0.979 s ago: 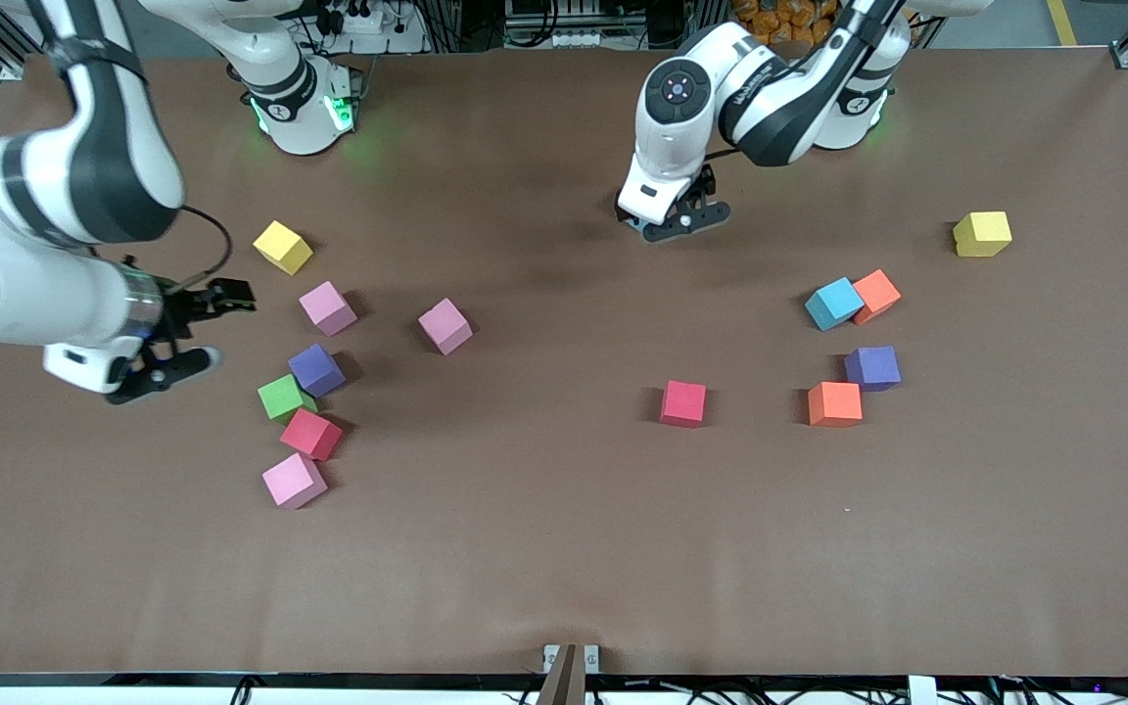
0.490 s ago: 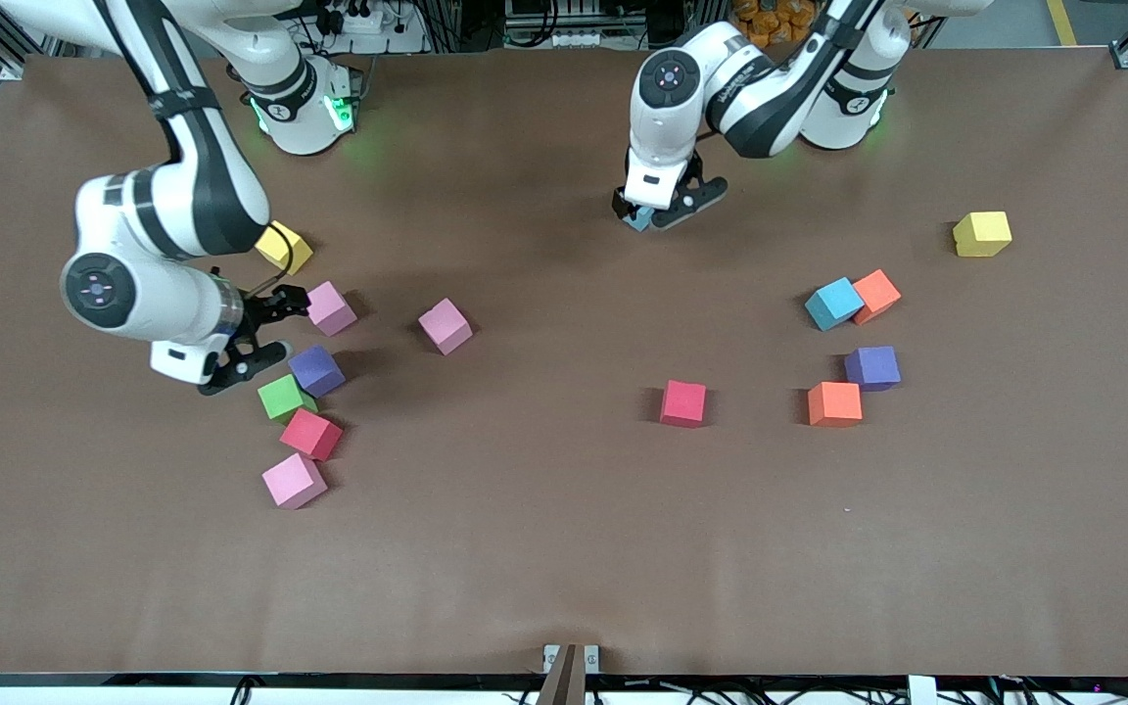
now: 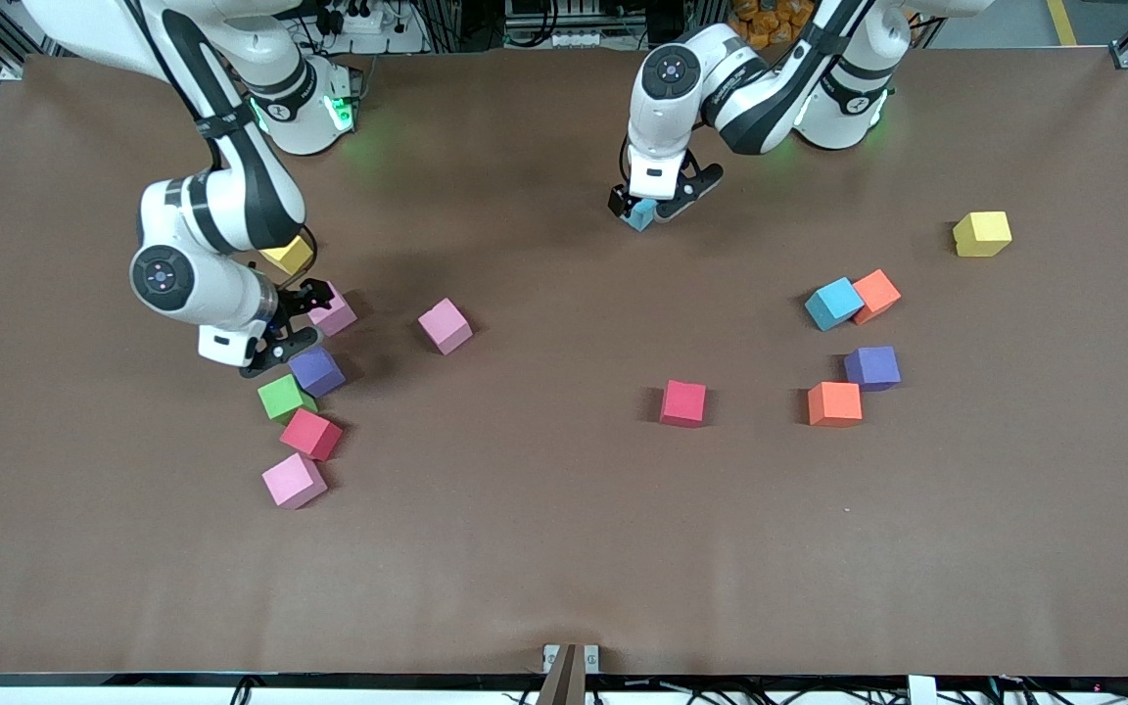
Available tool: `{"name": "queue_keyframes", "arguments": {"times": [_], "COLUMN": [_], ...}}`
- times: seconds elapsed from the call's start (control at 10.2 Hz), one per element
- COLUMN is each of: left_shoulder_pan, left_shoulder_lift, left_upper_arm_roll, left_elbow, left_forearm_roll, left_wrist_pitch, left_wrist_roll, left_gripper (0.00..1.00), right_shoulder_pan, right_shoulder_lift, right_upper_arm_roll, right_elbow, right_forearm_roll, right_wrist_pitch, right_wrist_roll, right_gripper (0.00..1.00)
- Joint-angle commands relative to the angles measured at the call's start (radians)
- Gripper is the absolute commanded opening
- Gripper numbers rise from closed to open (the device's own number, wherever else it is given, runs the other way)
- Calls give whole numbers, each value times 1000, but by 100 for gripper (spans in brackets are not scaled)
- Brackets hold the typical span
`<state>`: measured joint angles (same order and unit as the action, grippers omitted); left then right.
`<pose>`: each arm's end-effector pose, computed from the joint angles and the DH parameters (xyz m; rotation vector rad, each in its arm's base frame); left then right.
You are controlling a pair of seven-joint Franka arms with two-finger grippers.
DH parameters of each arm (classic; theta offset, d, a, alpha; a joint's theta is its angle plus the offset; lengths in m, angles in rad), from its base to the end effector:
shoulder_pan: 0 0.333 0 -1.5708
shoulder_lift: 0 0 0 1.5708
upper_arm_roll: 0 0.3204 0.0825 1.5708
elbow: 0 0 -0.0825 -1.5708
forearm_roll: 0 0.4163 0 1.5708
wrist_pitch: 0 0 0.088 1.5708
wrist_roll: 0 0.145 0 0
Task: Form number 2 with 11 blocks
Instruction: 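Grasp the cyan cube with the left gripper while the right grasps pink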
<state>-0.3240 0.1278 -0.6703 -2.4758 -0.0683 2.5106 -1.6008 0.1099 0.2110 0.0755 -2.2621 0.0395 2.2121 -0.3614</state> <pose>0.2555 -0.4127 0.1863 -2.9321 -1.0115 0.2045 0.5087 0.0994 0.1910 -2.9473 -0.7831 0.3921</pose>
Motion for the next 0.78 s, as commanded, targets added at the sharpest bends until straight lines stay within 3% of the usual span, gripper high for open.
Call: {"name": "queue_keyframes", "arguments": {"times": [0.0,0.69], "left_shoulder_pan": [-24,-32], "left_shoulder_lift": [38,104], "left_upper_arm_roll": [-5,-3], "left_elbow": [-40,-43], "left_forearm_roll": [-22,-21], "left_wrist_pitch": [103,140], "left_wrist_roll": [-34,-36], "left_gripper": [100,100], "right_shoulder_pan": [23,56], "right_shoulder_lift": [-25,19], "right_upper_arm_roll": [-2,-3], "right_elbow": [-78,-201], "right_forearm_roll": [35,51], "right_wrist_pitch": [58,285], "right_wrist_roll": [-16,-65], "right_gripper": [100,100]}}
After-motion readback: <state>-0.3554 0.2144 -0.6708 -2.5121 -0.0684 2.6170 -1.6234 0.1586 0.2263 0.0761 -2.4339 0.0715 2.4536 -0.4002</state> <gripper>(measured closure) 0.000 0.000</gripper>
